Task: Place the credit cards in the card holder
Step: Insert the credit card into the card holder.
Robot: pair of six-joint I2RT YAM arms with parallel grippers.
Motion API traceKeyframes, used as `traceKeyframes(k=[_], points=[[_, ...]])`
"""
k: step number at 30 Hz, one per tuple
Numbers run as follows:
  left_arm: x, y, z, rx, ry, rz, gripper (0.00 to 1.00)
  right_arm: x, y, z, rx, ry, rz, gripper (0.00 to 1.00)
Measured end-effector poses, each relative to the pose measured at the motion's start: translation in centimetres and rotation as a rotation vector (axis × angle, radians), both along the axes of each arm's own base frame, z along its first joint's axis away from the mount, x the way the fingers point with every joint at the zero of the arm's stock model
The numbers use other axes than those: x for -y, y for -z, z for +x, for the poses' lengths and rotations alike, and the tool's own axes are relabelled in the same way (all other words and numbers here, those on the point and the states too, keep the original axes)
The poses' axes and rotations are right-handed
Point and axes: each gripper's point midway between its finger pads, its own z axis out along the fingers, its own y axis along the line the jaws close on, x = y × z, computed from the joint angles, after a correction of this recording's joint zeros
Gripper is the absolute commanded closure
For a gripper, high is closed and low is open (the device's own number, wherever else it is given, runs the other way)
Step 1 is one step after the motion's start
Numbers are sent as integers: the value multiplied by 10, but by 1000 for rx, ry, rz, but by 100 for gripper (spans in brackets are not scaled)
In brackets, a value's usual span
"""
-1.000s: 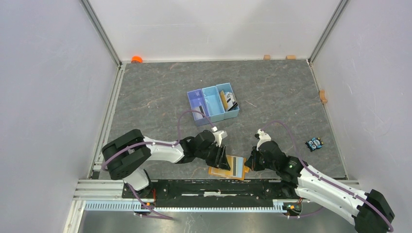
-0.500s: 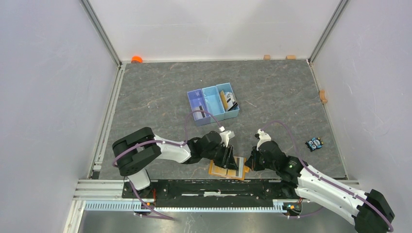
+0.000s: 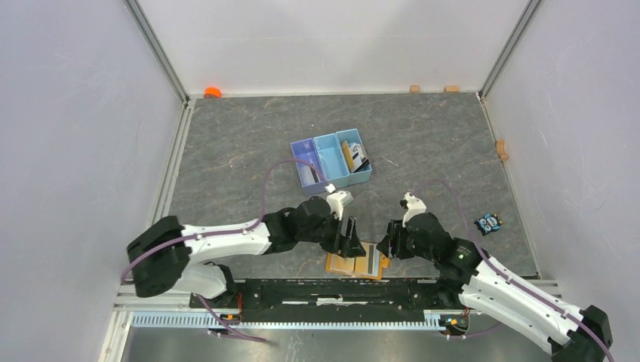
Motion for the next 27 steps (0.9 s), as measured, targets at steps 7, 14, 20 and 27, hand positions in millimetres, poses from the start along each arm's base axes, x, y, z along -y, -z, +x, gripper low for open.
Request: traceKeyframes(k=[7,14,20,27], points=[[-48,16,17,12,-104,138,21,-17,-29,-2,30,-50,113,64],[-82,50,14,-13,-141,288,33,-26,-6,-16,-47,-89,153,64],[-86,64,13,-29,-133,330,39,-22,15,-24,-109,-84,120,67],[-86,71,13,-35,-128,342,44,-22,21,-26,-122,-82,117,73]])
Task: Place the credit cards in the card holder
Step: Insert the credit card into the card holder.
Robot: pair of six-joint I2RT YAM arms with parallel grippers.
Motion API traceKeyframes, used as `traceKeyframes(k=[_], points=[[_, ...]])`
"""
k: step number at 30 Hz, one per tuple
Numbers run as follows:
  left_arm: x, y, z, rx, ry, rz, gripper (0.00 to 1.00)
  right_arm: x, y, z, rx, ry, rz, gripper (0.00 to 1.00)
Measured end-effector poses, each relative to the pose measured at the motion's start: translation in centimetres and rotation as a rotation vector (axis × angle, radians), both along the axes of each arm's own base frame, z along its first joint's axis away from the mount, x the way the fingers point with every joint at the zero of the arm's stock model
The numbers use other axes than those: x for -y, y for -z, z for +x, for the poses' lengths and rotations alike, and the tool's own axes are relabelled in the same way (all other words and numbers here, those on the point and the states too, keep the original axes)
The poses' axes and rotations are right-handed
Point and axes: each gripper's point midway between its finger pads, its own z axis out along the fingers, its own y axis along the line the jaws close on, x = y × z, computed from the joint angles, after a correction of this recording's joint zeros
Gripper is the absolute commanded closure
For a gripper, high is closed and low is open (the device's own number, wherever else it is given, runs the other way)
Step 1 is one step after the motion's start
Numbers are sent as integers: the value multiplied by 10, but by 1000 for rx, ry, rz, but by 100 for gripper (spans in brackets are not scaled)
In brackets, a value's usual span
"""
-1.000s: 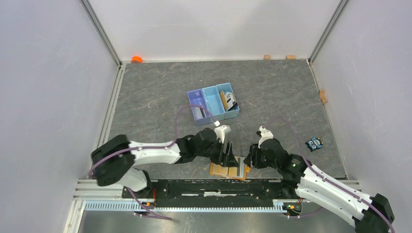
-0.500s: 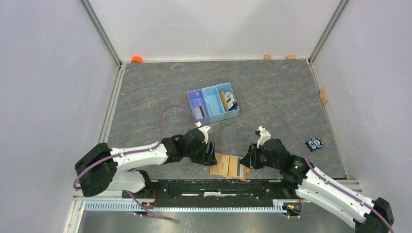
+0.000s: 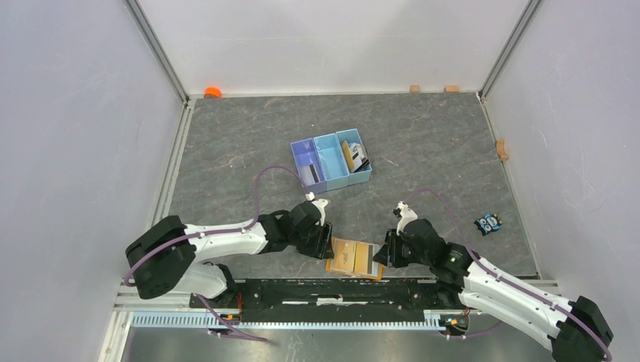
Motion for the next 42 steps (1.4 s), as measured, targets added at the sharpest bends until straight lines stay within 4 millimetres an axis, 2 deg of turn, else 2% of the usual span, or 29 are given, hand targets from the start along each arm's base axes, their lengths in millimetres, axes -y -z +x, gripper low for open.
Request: traceKeyframes(k=[18,24,29,42], points=[[3,6,-3,-7,16,-37,62,-10,4,4,0,50,104,74],[2,8,-4,-8,14,-34,74,-13,-3,6,8,71,152,76],[1,10,-5,-11,14,-30,78,-16,-11,7,19,78,184,77],[0,11,-5,-13,14,-26,84,-21,-13,7,19,63,202,77]])
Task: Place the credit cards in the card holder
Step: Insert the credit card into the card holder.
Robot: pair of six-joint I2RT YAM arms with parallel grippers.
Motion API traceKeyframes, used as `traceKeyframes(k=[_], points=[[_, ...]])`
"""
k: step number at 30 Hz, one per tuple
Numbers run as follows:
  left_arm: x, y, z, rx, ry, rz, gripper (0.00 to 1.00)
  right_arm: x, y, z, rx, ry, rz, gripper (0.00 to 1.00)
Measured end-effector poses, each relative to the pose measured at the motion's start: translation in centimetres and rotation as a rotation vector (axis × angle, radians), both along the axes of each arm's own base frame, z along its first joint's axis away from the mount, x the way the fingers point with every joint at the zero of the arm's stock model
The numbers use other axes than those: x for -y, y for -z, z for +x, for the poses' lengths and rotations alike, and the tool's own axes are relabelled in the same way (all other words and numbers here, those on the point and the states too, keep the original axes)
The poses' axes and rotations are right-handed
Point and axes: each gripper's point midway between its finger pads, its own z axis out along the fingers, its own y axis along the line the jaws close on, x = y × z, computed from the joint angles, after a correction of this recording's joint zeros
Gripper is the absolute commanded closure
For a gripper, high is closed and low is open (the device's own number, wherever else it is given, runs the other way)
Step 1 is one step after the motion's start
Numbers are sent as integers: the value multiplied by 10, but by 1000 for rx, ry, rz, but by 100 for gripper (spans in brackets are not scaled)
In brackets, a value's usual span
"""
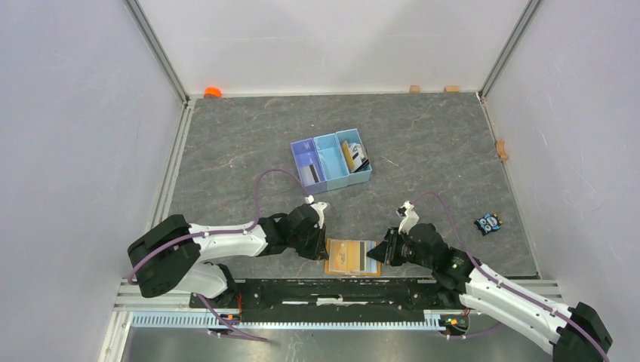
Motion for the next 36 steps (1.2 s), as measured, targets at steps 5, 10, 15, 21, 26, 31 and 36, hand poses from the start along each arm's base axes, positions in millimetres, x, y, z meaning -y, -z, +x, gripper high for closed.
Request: traceKeyframes(k=[5,10,15,21,26,31,36], points=[[0,0,0,0,0,0,85,0,0,0,1,-1,1,77],[0,0,0,0,0,1,86,-1,-3,1,9,-1,10,77],[0,1,0,-1,0,1,87,-5,-12,4,38,0,45,77],[0,1,0,-1,0,0,87,-8,-17,6,53,-1,66,77],[1,1,1,1,0,-3,87,-9,-13,5,38,-9,55,76],[2,1,1,2,1,-4,87,-9,-10,5,32,-14,43,74],[3,0,0,-1,3,-9,87,-9,-3,3,25,-30,10,72]])
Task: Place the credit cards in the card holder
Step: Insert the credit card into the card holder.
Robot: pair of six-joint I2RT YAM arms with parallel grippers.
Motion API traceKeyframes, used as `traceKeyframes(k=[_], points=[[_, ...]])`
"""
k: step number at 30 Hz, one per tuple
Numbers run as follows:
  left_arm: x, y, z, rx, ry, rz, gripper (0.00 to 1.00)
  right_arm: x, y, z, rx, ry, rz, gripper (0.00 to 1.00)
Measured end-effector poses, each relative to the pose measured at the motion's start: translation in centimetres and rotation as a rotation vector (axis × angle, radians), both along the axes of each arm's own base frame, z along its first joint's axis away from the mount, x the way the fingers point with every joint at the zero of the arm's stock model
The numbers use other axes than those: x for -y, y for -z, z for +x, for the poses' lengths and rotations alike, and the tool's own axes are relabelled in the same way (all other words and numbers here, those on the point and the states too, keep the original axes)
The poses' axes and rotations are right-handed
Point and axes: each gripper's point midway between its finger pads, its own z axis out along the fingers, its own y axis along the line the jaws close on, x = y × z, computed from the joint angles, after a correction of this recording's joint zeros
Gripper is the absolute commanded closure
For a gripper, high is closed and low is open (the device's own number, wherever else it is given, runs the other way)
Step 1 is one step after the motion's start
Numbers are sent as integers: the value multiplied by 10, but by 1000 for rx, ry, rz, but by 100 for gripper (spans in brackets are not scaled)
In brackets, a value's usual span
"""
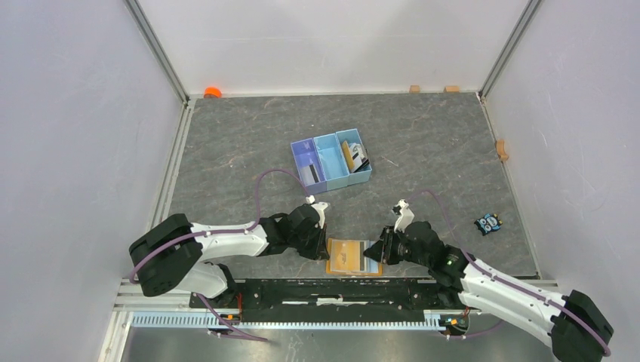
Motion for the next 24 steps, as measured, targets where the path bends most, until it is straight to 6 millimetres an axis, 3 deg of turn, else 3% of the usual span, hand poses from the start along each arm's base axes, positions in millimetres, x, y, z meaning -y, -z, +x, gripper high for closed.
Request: traceKeyframes(k=[11,24], points=[[1,0,-1,-7,5,-4,91,-8,-11,5,42,-24,-49,68],[1,0,-1,-12,-2,-7,90,4,9,7,28,20,-150,64]])
